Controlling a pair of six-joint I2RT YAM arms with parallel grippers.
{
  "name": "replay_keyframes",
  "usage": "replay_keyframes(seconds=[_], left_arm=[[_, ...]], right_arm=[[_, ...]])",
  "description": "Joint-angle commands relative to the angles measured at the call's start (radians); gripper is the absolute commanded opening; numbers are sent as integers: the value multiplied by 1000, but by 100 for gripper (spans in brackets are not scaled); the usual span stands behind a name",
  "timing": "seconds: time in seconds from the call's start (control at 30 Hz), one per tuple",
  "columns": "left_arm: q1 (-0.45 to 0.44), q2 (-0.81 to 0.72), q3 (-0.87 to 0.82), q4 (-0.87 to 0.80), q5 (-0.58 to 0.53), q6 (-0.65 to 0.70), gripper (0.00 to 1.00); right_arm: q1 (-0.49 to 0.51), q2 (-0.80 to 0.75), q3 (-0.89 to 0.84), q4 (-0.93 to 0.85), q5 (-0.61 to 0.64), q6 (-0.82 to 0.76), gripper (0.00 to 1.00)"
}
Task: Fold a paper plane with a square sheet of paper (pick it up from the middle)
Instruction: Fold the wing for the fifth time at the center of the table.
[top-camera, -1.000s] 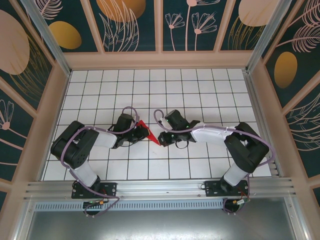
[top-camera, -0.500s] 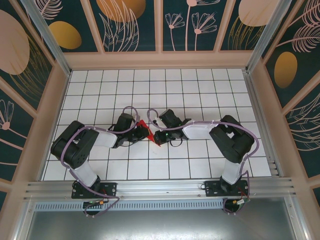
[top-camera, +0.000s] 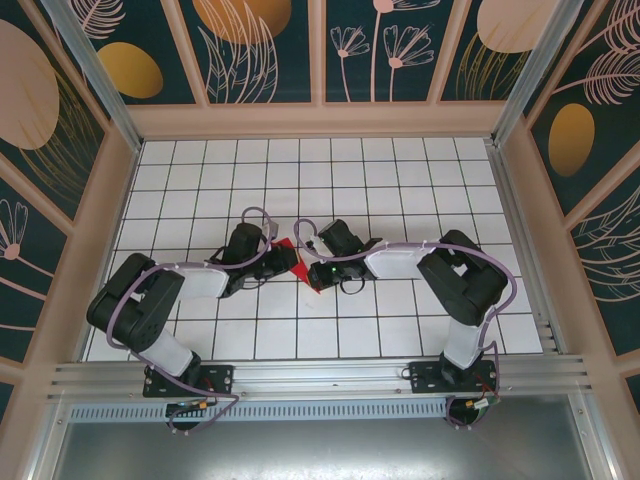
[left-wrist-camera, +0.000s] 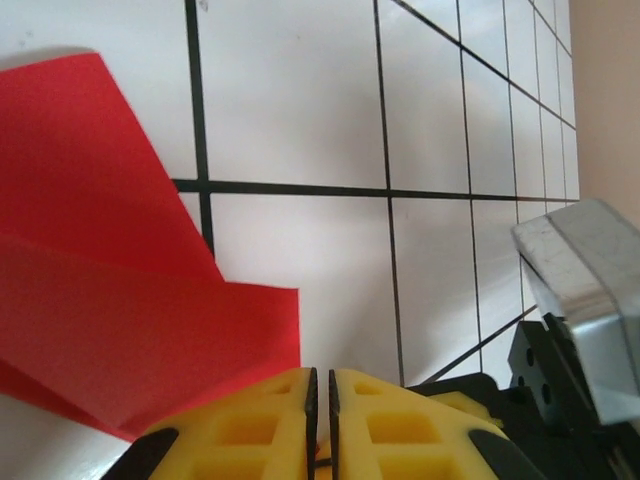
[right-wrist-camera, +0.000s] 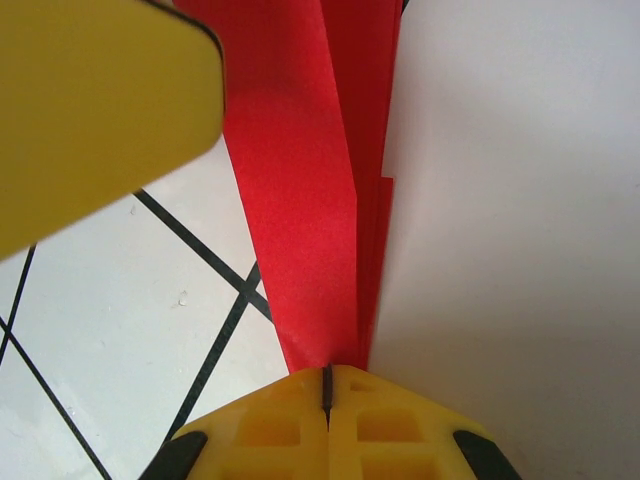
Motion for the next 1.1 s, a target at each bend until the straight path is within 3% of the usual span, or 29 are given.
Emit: replay_keyframes(seconds=[0.0,0.17,0.5,1.07], left_arm=[[-6,40,-7,22,21,24,15],[-16,95,16,12,32,24,14],[-16,145,29,-75,-53,41,8],[-16,152,18,-82,-68,36,5]], right_arm=[[7,26,-14,-23,35,-1,0],[7,24,-3,-32,40,10,0],[12,-65,30,-9,-12,32,0],[26,63,72,10,-15,64,0]])
